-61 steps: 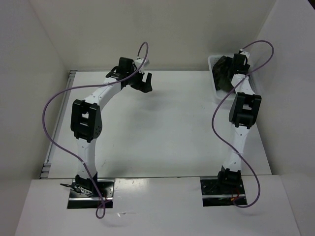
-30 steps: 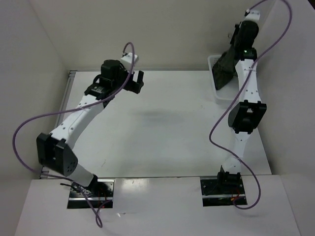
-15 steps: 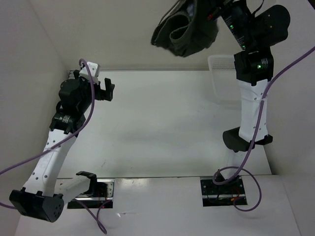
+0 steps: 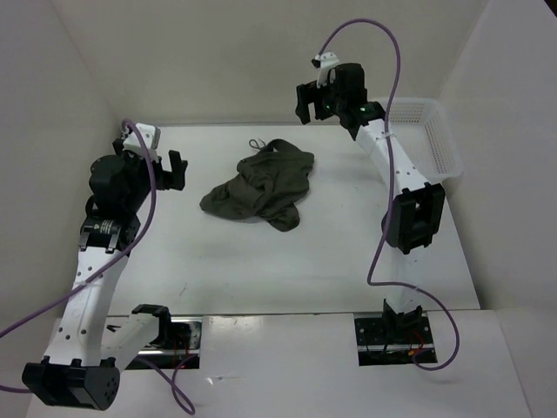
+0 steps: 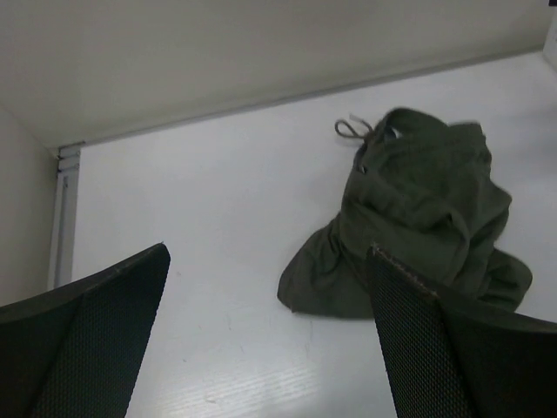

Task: Fold and stack the shorts
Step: Move the shorts to the center of the board

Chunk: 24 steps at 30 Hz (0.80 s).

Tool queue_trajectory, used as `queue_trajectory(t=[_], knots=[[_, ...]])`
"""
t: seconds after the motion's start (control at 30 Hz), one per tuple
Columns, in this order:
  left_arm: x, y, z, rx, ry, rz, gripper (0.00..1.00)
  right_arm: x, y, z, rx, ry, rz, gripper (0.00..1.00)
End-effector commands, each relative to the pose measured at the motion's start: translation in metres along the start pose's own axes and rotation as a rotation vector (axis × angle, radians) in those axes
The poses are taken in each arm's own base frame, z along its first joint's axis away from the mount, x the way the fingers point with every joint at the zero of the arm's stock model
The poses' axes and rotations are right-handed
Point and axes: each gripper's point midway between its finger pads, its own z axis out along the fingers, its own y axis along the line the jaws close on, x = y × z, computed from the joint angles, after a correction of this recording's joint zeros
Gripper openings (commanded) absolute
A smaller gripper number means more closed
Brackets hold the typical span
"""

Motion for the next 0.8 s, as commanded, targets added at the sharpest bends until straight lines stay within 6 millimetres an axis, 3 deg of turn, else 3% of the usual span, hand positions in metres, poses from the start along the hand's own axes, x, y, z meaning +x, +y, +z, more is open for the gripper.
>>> queue_trajectory(t=[0.0, 0.07, 0.13, 0.17, 0.2, 0.23, 0.27, 0.3, 0.33, 0.37, 0.43, 0.5, 0.53, 0.6, 0.63, 0.67, 0.77], knots=[[0.033, -0.01, -0.004, 0.052, 0.091, -0.012, 1.0, -0.039, -0.002, -0.027, 0.006, -0.084, -0.118, 0.95], [0.067, -0.012, -0.001, 0.059, 0.192, -0.028, 1.0, -0.033, 0.043, -0.024, -0.108, -0.064, -0.184, 0.95], [0.091, -0.011, 0.002, 0.051, 0.258, -0.036, 1.0, -0.005, 0.073, -0.014, -0.156, 0.001, -0.233, 0.95], [0.103, -0.001, 0.008, -0.002, 0.285, -0.032, 1.0, 0.007, 0.087, -0.011, -0.172, 0.026, -0.252, 0.95], [0.119, 0.002, 0.01, -0.02, 0.318, -0.032, 1.0, 0.037, 0.109, 0.0, -0.193, 0.09, -0.253, 0.95], [0.121, 0.004, 0.013, -0.032, 0.323, -0.031, 1.0, 0.046, 0.117, 0.007, -0.198, 0.1, -0.24, 0.92], [0.135, 0.002, 0.017, -0.02, 0.364, -0.037, 1.0, 0.053, 0.125, 0.013, -0.209, 0.111, -0.218, 0.89], [0.14, 0.002, 0.018, -0.011, 0.378, -0.045, 1.0, 0.075, 0.135, 0.028, -0.21, 0.157, -0.146, 0.85], [0.146, -0.003, 0.021, 0.017, 0.389, -0.052, 1.0, 0.079, 0.137, 0.035, -0.207, 0.168, -0.104, 0.81], [0.149, -0.016, 0.026, 0.093, 0.392, -0.069, 1.0, 0.071, 0.146, 0.041, -0.214, 0.143, -0.074, 0.76], [0.151, -0.028, 0.034, 0.168, 0.375, -0.082, 1.0, 0.095, 0.165, 0.064, -0.211, 0.186, -0.005, 0.75], [0.165, -0.033, 0.044, 0.227, 0.38, -0.109, 1.0, 0.094, 0.174, 0.077, -0.216, 0.173, 0.035, 0.75], [0.166, -0.031, 0.048, 0.23, 0.375, -0.114, 1.0, 0.116, 0.191, 0.089, -0.236, 0.211, 0.05, 0.75], [0.188, -0.021, 0.055, 0.217, 0.404, -0.141, 1.0, 0.108, 0.197, 0.102, -0.217, 0.177, 0.068, 0.78], [0.192, -0.018, 0.059, 0.217, 0.406, -0.149, 1.0, 0.125, 0.196, 0.114, -0.19, 0.204, 0.104, 0.78], [0.206, -0.018, 0.061, 0.233, 0.432, -0.169, 1.0, 0.117, 0.185, 0.121, -0.123, 0.177, 0.114, 0.78], [0.22, -0.022, 0.07, 0.276, 0.448, -0.193, 1.0, 0.122, 0.174, 0.13, -0.052, 0.17, 0.108, 0.76]])
